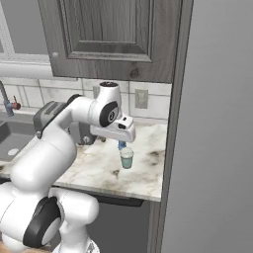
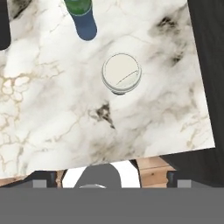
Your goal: Move the drinks to the dining counter.
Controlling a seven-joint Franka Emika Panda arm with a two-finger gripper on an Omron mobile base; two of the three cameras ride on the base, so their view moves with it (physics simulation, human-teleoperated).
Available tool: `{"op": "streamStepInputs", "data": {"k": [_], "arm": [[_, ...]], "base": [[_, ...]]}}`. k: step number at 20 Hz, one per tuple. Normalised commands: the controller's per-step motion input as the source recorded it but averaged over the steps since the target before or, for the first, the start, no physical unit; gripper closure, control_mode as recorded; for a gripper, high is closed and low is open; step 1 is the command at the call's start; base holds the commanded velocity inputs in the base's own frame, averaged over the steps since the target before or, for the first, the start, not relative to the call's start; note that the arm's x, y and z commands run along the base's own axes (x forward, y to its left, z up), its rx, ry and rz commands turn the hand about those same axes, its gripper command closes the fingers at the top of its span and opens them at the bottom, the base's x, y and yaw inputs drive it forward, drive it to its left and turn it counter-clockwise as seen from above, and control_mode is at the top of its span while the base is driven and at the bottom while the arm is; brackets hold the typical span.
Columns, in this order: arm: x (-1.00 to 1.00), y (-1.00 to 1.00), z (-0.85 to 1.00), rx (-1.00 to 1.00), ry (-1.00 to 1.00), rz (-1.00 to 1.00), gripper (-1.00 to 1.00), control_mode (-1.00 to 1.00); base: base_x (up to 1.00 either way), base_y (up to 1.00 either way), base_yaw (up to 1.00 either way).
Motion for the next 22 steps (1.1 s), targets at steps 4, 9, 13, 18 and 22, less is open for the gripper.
{"op": "streamStepInputs", "data": {"k": [4, 9, 13, 18, 22], "arm": [[0.1, -0.11, -0.28, -0.03, 0.0, -0.05, -1.0, -1.0], [0.18, -0.11, -0.26, -0.03, 0.01, -0.04, -1.0, -1.0], [0.28, -0.12, -0.25, -0.02, 0.0, -0.02, -1.0, -1.0], [0.33, -0.05, -0.24, 0.0, 0.0, 0.0, -1.0, -1.0], [0.36, 0.0, -0.25, 0.0, 0.0, 0.0, -1.0, -1.0]], "base": [[0.0, 0.0, 0.0], [0.0, 0.0, 0.0], [0.0, 0.0, 0.0], [0.0, 0.0, 0.0], [0.0, 0.0, 0.0]]}}
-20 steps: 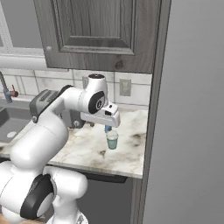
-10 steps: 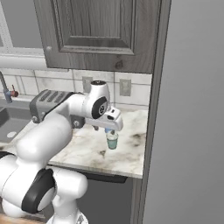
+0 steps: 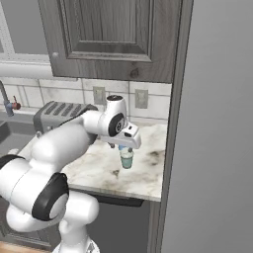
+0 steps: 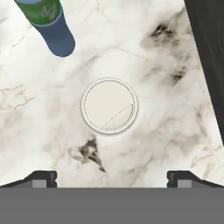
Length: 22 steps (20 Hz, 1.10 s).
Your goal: Move the drinks to the dining counter.
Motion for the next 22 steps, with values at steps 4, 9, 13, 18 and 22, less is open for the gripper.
{"op": "streamStepInputs", "data": {"k": [4, 9, 13, 18, 22], "arm": [[0.4, 0.0, -0.26, 0.0, 0.0, 0.0, -1.0, -1.0], [0.33, 0.0, -0.21, 0.0, 0.0, 0.0, -1.0, -1.0], [0.22, 0.0, -0.16, 0.0, 0.01, 0.0, -1.0, -1.0], [0.1, 0.0, -0.11, 0.0, 0.01, 0.0, -1.0, -1.0], [0.01, -0.02, -0.09, 0.0, 0.01, 0.0, -1.0, -1.0]], "base": [[0.0, 0.0, 0.0], [0.0, 0.0, 0.0], [0.0, 0.0, 0.0], [0.0, 0.0, 0.0], [0.0, 0.0, 0.0]]}}
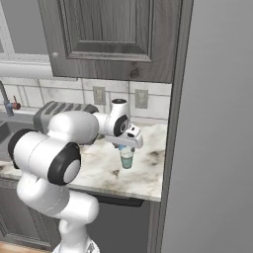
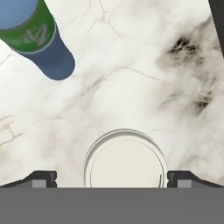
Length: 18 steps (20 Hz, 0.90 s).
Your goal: Move the drinks to the dining counter.
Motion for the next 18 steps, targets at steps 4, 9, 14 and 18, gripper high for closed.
{"op": "streamStepInputs", "data": {"k": [4, 9, 14, 18], "arm": [[0.0, -0.06, -0.08, 0.0, 0.0, 0.0, -1.0, -1.0], [0.0, -0.05, -0.05, 0.0, 0.0, 0.0, -1.0, -1.0], [0.0, -0.02, -0.07, 0.0, 0.0, 0.0, -1.0, -1.0], [0.0, -0.03, -0.07, 0.01, 0.0, 0.0, -1.0, -1.0]], "base": [[0.0, 0.0, 0.0], [0.0, 0.0, 0.0], [0.0, 0.0, 0.0], [0.0, 0.0, 0.0]]}}
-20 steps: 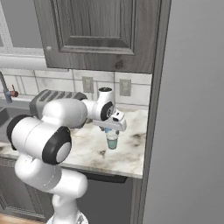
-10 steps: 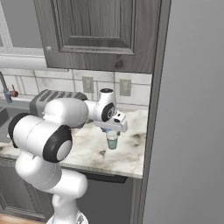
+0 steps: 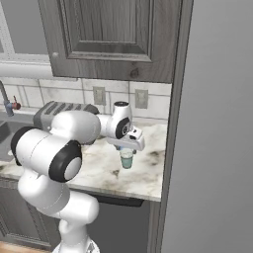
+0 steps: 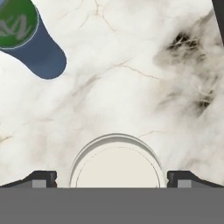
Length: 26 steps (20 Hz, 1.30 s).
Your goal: Move the drinks to the dining counter.
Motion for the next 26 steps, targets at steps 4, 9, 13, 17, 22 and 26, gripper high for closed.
{"op": "streamStepInputs", "data": {"k": [4, 9, 13, 17, 22, 26], "arm": [[0.0, -0.08, -0.06, 0.02, 0.0, 0.0, -1.0, -1.0], [0.0, -0.11, -0.07, 0.03, 0.0, 0.0, -1.0, -1.0], [0.0, -0.03, -0.11, 0.01, 0.0, 0.0, -1.0, -1.0], [0.0, 0.0, -0.12, 0.0, 0.01, 0.0, -1.0, -1.0], [0.0, 0.0, -0.13, 0.0, 0.03, 0.0, -1.0, -1.0], [0.0, 0.0, -0.18, 0.0, 0.02, 0.0, -1.0, -1.0]], "base": [[0.0, 0.0, 0.0], [0.0, 0.0, 0.0], [0.0, 0.0, 0.0], [0.0, 0.0, 0.0], [0.0, 0.0, 0.0], [0.0, 0.0, 0.0]]}}
